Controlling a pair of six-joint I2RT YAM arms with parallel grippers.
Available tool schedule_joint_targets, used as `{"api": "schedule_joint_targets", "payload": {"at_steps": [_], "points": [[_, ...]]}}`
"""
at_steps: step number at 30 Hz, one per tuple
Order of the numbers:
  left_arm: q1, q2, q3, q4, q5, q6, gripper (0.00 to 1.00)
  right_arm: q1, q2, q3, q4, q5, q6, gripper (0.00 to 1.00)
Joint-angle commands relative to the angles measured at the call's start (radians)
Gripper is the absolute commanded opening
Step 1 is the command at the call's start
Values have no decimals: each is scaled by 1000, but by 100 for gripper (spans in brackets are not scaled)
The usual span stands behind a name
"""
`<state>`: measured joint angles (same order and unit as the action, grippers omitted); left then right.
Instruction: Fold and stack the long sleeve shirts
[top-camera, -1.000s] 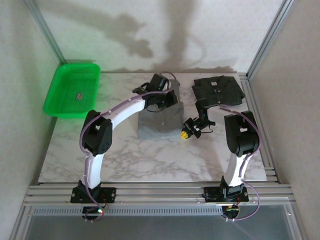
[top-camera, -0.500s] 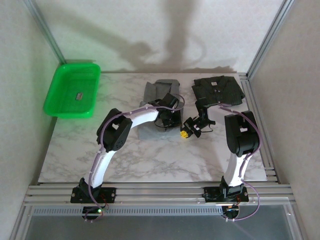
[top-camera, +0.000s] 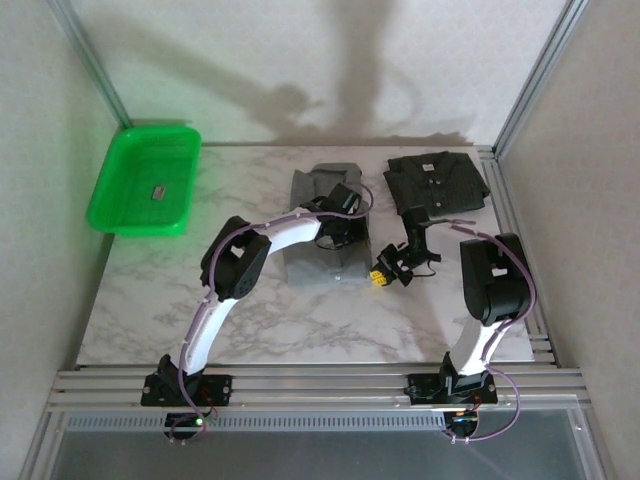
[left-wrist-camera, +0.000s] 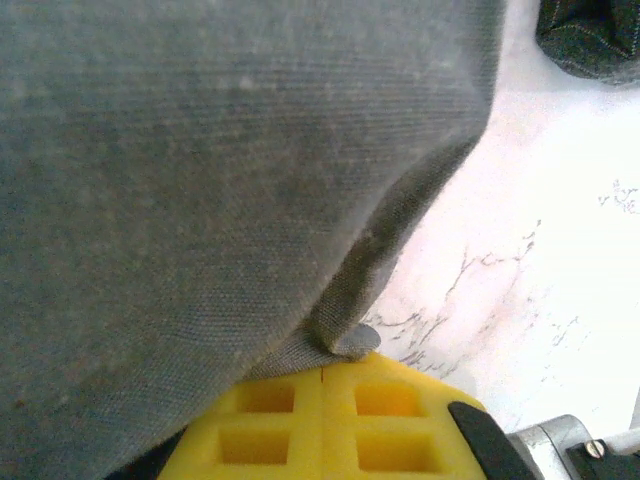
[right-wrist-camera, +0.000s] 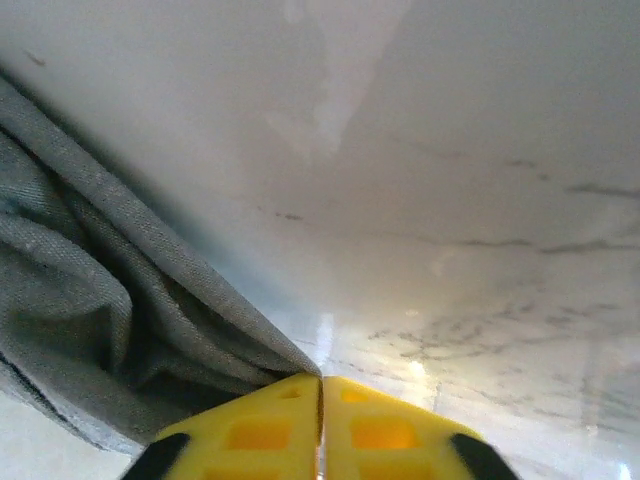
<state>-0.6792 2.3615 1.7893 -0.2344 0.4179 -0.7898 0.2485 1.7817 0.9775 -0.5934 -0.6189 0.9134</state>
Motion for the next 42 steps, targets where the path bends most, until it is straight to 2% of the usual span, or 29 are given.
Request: {"api": "schedule_joint_targets", "payload": {"at_steps": [1,3,5,7,9,12,15,17,19,21,24,27,32,42], "points": [[24,20,62,44,-32,11,0,-2,-24,46,-150,39,-8,26],[26,9,110,32,-7,4,1,-1,-31,72,-176,43,-13,33],[27,-13,171,8,5,-1,6,-3,-55,87,-200,65,-18,40],[34,-32,241,-21,21,-16,19,-4,-88,98,-246,120,-25,42],[46,-43,335,-76,25,-44,37,-7,-139,97,-286,185,-24,45],[58,-65,429,-186,29,-48,44,-17,-209,110,-367,268,-38,46],[66,-170,356,-264,-13,-35,46,-16,-291,164,-420,364,-94,46],[76,-278,206,-235,-25,-40,48,-7,-331,181,-331,323,-150,40],[90,-379,29,-189,-12,-62,43,6,-307,210,-246,197,-190,29],[107,-458,-160,-140,26,-97,29,40,-232,270,-212,91,-210,20],[113,-556,-396,-65,56,-130,10,126,-144,327,-149,20,-212,9],[116,-591,-557,-7,76,-151,1,155,-70,310,-111,8,-180,2],[134,-586,-670,101,69,-172,0,138,10,240,-58,2,-170,0],[160,-482,-797,122,-28,-121,0,84,150,176,-14,59,-207,0]]}}
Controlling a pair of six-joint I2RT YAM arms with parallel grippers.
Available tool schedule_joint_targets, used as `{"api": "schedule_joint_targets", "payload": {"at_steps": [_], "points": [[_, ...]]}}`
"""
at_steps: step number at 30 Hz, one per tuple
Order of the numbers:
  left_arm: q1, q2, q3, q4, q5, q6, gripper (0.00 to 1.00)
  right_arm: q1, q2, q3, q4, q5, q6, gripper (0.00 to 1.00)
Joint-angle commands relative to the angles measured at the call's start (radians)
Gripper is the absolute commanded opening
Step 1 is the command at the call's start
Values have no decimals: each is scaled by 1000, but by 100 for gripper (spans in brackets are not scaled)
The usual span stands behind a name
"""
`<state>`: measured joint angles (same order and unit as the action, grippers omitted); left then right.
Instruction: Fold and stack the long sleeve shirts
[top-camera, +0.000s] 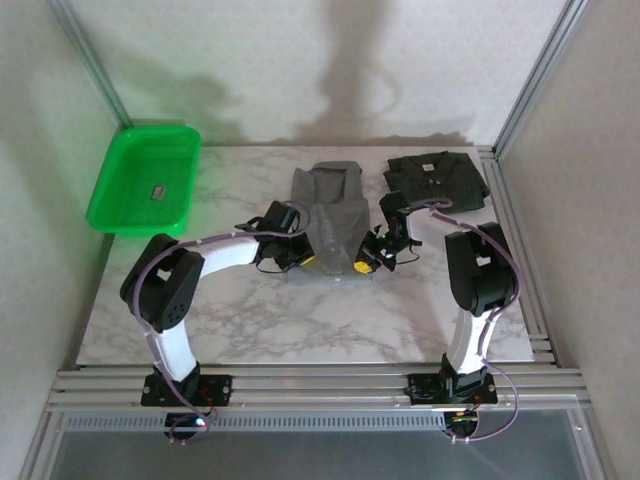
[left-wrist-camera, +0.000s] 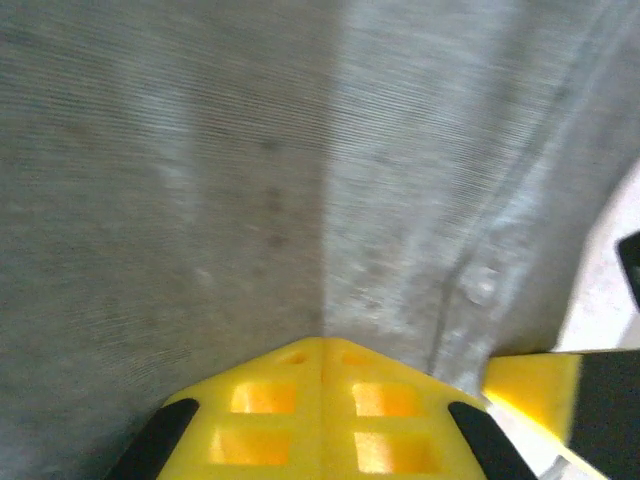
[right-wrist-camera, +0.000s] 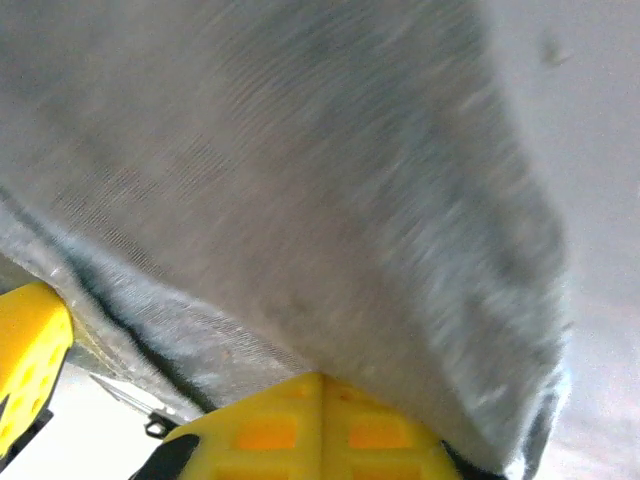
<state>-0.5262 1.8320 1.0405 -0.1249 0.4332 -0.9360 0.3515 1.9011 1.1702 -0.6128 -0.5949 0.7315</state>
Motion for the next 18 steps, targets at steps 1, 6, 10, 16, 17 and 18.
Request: {"api": "schedule_joint_targets", "payload": {"at_steps": [1,6,10,16,17,18], "points": [[5,52,-66,17,-55,31,0,-24,41,-22,10,47,-31,0],[12,93,-88,31,-93,64,0,-30,109,-15,22,52,-51,0],[5,49,-32,7,-97,66,1,-30,65,-28,-7,72,-64,1],[-23,-144,4,-115,-95,28,51,-31,-92,-6,-118,69,-114,32],[-23,-185,-4,-139,-103,19,57,-31,-123,4,-149,78,-131,35],[-20,-234,-17,-166,-117,6,63,-30,-159,15,-186,91,-152,39]]}}
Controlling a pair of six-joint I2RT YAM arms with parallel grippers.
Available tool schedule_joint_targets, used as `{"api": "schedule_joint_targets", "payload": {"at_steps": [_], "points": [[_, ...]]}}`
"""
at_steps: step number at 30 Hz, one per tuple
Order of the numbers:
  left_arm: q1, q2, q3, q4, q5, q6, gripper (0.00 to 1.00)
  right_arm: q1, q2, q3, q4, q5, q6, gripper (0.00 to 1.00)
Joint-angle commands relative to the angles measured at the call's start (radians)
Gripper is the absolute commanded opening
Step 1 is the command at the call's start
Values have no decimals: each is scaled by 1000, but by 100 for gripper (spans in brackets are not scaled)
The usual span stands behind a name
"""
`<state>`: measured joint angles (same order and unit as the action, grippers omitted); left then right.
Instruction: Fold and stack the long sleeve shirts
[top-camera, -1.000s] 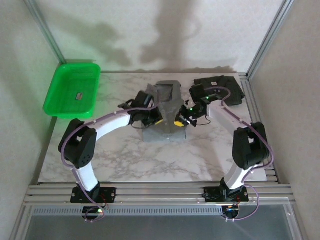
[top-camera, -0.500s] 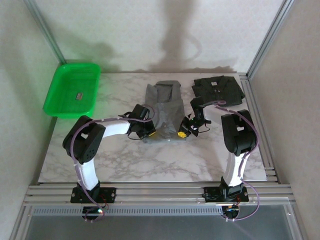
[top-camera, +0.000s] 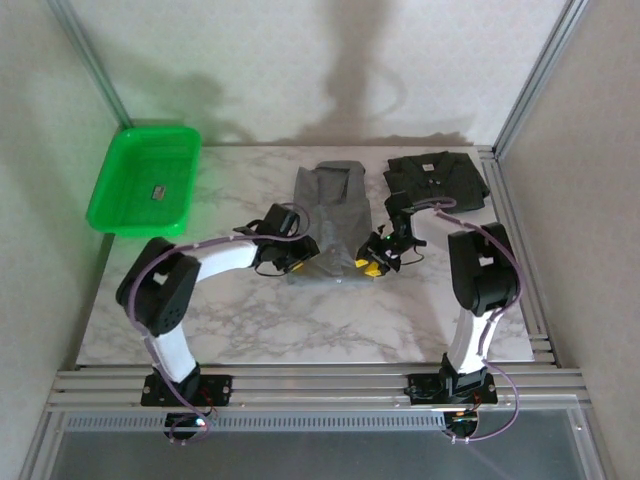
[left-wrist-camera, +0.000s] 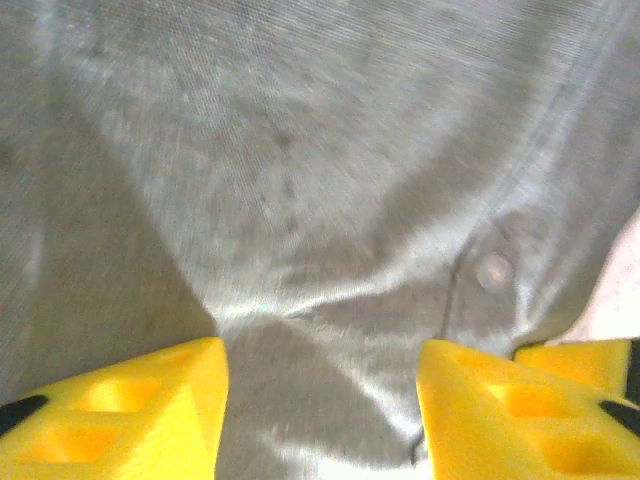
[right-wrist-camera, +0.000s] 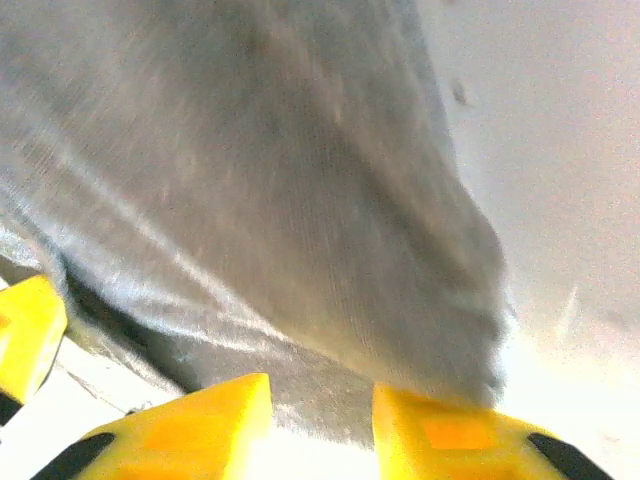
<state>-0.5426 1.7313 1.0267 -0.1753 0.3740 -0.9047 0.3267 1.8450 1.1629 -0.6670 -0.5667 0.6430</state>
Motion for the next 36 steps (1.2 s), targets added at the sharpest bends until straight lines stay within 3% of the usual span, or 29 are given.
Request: {"api": "schedule_joint_targets", "payload": {"at_steps": [1,4,11,18,31,36], "points": [[0,-178,-21,-136,-67,-39,68,-8,-136,29,-171,84,-81,44],[20,-276,-97,-168,-46,-78,74,-26,-212,5,-244,106,-113,55],[28,-312,-294,-10,43,-184,71,-62,-206,-143,-96,-12,-85,59],[27,-235,-354,204,63,-256,67,-63,-115,-172,25,-50,-55,59],[26,-108,-320,255,40,-260,59,-62,-18,-148,90,-55,-19,54],[26,-69,-290,227,24,-247,53,-62,25,-118,92,-53,-10,48]]}}
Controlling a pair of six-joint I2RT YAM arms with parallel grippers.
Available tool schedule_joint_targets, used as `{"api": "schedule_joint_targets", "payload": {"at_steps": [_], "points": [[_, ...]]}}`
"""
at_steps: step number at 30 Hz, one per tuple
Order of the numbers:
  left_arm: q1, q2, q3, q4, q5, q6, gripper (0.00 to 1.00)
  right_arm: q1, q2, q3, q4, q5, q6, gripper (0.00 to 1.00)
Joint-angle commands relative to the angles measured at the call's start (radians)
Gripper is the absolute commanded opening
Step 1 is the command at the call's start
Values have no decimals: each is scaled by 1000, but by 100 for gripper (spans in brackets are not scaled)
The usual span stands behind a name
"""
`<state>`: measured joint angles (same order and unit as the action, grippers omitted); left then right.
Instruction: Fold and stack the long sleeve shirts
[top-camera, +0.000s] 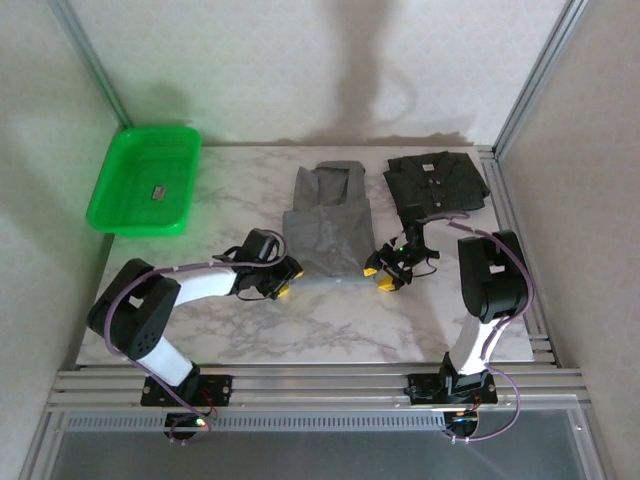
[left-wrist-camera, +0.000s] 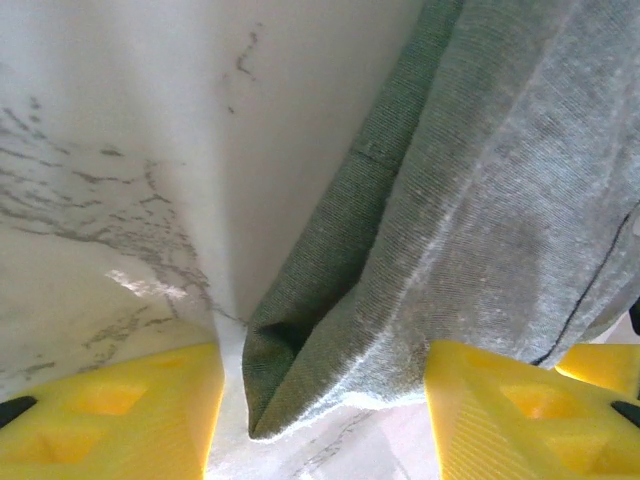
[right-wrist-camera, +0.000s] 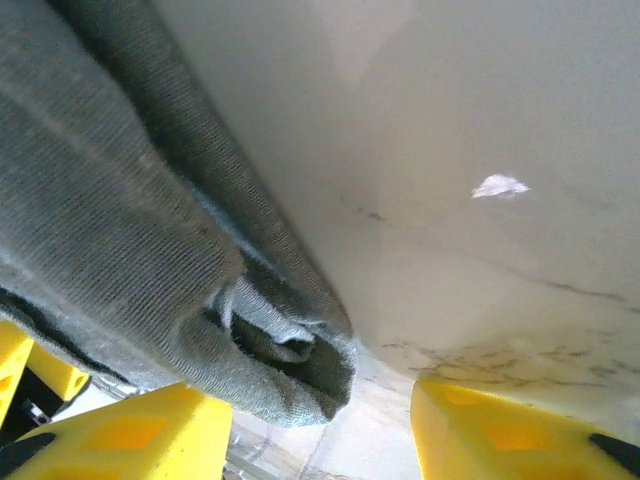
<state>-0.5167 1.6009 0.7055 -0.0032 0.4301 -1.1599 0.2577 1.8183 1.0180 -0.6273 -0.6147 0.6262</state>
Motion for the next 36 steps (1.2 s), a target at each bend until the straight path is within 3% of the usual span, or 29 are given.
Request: {"api": "schedule_joint_targets", "payload": {"at_steps": [1,11,16,23,30,36], "points": [[0,68,39,38,-41,8,52,7,61,37,52,-5,11,46],[-12,158,144,76,-73,18,41,7,98,80,38,0,24,26],[-17,209,270,-10,-96,57,30,9,111,93,37,-14,36,15],[-22,148,268,-103,-121,83,7,8,79,92,-18,-4,23,0],[-39,11,170,-162,-141,90,0,7,-13,49,-139,14,-7,0],[-55,-109,54,-205,-103,69,0,6,-126,-34,-250,-6,-43,0]]}}
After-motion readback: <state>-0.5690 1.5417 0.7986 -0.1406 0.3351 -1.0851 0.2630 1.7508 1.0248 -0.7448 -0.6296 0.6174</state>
